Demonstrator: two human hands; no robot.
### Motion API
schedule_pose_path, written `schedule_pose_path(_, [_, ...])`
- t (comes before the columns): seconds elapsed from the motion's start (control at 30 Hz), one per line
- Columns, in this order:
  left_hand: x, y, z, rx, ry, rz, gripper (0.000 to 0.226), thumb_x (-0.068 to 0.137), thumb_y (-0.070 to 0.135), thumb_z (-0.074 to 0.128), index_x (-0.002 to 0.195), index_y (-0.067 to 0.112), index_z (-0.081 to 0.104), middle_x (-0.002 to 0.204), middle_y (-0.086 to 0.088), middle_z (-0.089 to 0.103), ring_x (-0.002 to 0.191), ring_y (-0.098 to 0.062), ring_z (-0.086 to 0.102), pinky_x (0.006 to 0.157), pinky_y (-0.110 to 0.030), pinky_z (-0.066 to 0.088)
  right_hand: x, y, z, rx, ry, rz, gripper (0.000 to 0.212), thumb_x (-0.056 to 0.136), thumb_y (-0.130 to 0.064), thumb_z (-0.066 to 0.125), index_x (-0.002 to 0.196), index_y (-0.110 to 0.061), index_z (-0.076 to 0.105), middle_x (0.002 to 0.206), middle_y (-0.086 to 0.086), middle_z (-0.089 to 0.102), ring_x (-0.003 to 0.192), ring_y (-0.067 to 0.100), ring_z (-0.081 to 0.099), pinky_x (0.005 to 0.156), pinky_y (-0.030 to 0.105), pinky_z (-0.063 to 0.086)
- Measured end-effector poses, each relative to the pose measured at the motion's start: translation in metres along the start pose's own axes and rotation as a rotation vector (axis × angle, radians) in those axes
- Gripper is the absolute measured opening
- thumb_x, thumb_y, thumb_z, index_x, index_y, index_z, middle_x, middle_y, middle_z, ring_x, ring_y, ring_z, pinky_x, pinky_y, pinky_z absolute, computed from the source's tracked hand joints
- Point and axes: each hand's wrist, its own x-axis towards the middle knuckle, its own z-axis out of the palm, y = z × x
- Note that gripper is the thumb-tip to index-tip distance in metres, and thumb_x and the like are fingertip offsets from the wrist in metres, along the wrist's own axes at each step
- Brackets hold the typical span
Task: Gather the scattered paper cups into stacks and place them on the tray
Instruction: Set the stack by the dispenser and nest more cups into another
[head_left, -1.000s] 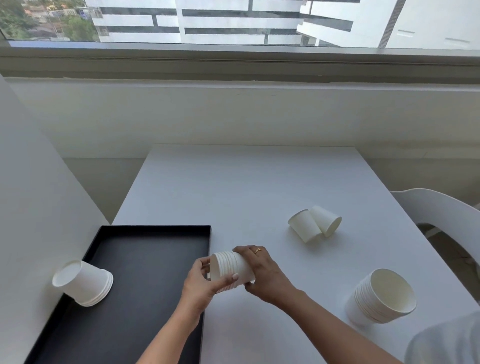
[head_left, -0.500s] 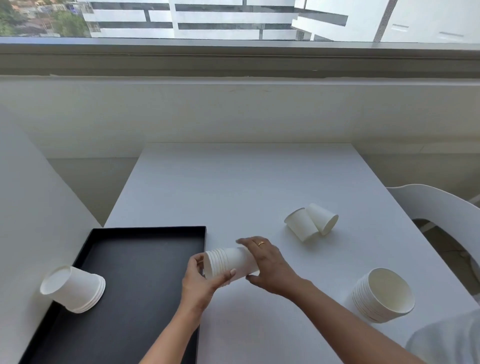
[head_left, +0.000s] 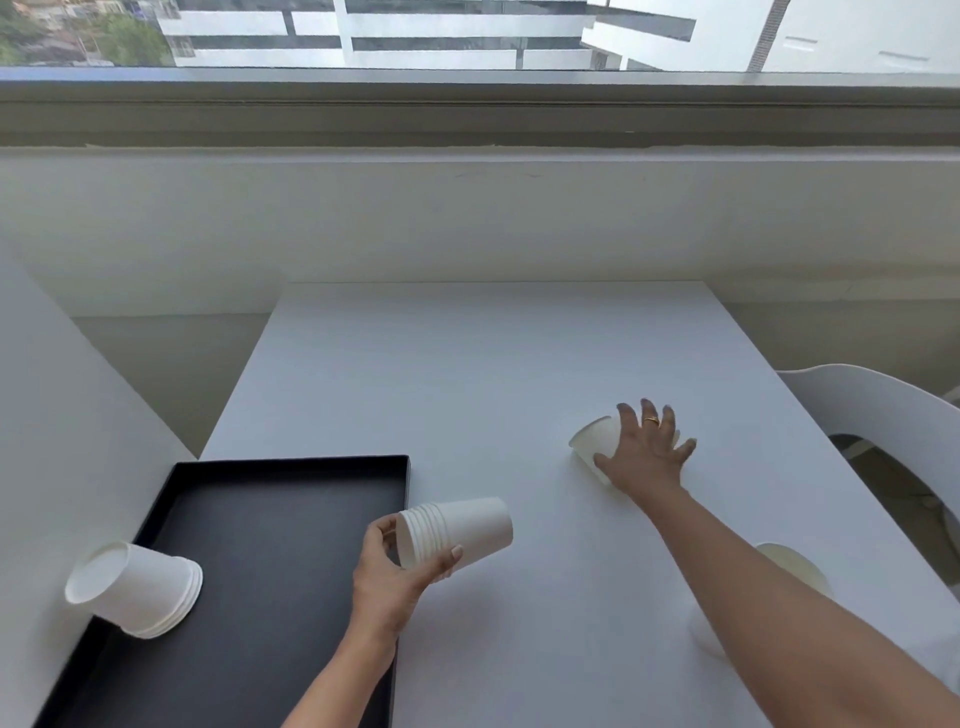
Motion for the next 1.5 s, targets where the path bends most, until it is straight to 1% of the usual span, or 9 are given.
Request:
schedule_pose_path(0.27, [0.005, 0.001, 0.001, 0.006, -0.031, -0.019, 0.094, 0.028, 0.05, 0.08, 0.113, 0.027, 0.048, 0.114, 0.007, 0.057, 0.109, -0.015, 0.055, 0.095, -0.037, 0.047, 0.019, 0.01, 0.002, 0.074, -0.145, 0.122, 0.095, 0.076, -0.064, 0.059, 0.147, -0.025, 0.011, 0.157, 0.008, 0.004, 0.144, 0.035, -0.005, 0.108, 0.065, 0.011])
schedule_pose_path(0.4, [0.006, 0.001, 0.0, -0.002, -0.039, -0.017, 0.093, 0.028, 0.049, 0.079, 0.112, 0.027, 0.048, 0.113, 0.008, 0.058, 0.108, -0.014, 0.055, 0.093, -0.036, 0.048, 0.022, 0.01, 0.004, 0.034, -0.14, 0.123, 0.092, 0.074, -0.065, 0.06, 0.145, -0.027, 0.017, 0.154, 0.01, 0.01, 0.143, 0.037, -0.001, 0.108, 0.065, 0.013])
schedule_pose_path(0.53, [0.005, 0.002, 0.0, -0.018, -0.05, -0.021, 0.083, 0.031, 0.044, 0.083, 0.106, 0.031, 0.049, 0.111, 0.009, 0.058, 0.106, -0.015, 0.058, 0.087, -0.032, 0.049, 0.026, 0.013, 0.005, -0.011, -0.149, 0.119, 0.088, 0.073, -0.068, 0.058, 0.144, -0.033, 0.02, 0.152, 0.012, 0.008, 0.142, 0.039, -0.004, 0.108, 0.066, 0.011])
schedule_pose_path(0.63, [0.004, 0.003, -0.001, -0.02, -0.047, -0.022, 0.081, 0.029, 0.047, 0.082, 0.103, 0.035, 0.049, 0.111, 0.009, 0.059, 0.105, -0.016, 0.059, 0.089, -0.035, 0.051, 0.027, 0.012, 0.006, 0.004, -0.162, 0.115, 0.084, 0.072, -0.069, 0.059, 0.142, -0.036, 0.026, 0.15, 0.012, 0.01, 0.141, 0.039, 0.002, 0.108, 0.065, 0.012])
schedule_pose_path(0.77, [0.004, 0.003, -0.001, -0.012, -0.045, -0.025, 0.081, 0.029, 0.048, 0.081, 0.102, 0.036, 0.049, 0.113, 0.007, 0.06, 0.105, -0.018, 0.059, 0.092, -0.039, 0.05, 0.024, 0.006, 0.01, -0.009, -0.14, 0.09, 0.077, 0.069, -0.068, 0.061, 0.135, -0.036, 0.037, 0.143, 0.01, 0.016, 0.131, 0.035, 0.022, 0.107, 0.056, 0.024])
schedule_pose_path(0.9, [0.002, 0.003, 0.0, -0.017, -0.046, -0.027, 0.077, 0.028, 0.048, 0.08, 0.097, 0.037, 0.049, 0.111, 0.011, 0.058, 0.106, -0.018, 0.059, 0.09, -0.035, 0.05, 0.018, -0.004, 0.012, -0.048, -0.134, 0.034, 0.073, 0.071, -0.067, 0.06, 0.133, -0.035, 0.039, 0.143, 0.009, 0.017, 0.127, 0.033, 0.027, 0.099, 0.045, 0.031])
schedule_pose_path(1.3, [-0.006, 0.003, -0.007, -0.014, -0.039, -0.007, 0.088, 0.029, 0.047, 0.081, 0.108, 0.031, 0.048, 0.115, 0.003, 0.059, 0.107, -0.019, 0.058, 0.09, -0.036, 0.05, -0.013, -0.02, 0.017, -0.123, -0.154, -0.109, 0.074, 0.07, -0.068, 0.06, 0.133, -0.036, 0.039, 0.144, 0.007, 0.016, 0.127, 0.031, 0.024, 0.095, 0.041, 0.032])
schedule_pose_path(1.4, [-0.009, 0.002, -0.01, -0.016, -0.042, -0.008, 0.092, 0.028, 0.048, 0.081, 0.112, 0.029, 0.047, 0.115, 0.003, 0.059, 0.106, -0.019, 0.059, 0.086, -0.032, 0.05, -0.024, -0.022, 0.017, -0.136, -0.175, -0.15, 0.073, 0.07, -0.068, 0.06, 0.133, -0.037, 0.039, 0.144, 0.006, 0.016, 0.127, 0.03, 0.025, 0.098, 0.042, 0.03])
schedule_pose_path(1.5, [-0.014, 0.001, -0.014, -0.018, -0.032, -0.007, 0.094, 0.027, 0.049, 0.08, 0.113, 0.029, 0.047, 0.115, 0.003, 0.059, 0.107, -0.019, 0.058, 0.088, -0.035, 0.05, -0.038, -0.025, 0.022, -0.102, -0.226, -0.169, 0.073, 0.069, -0.065, 0.062, 0.133, -0.038, 0.039, 0.148, 0.006, 0.012, 0.129, 0.029, 0.025, 0.1, 0.043, 0.028])
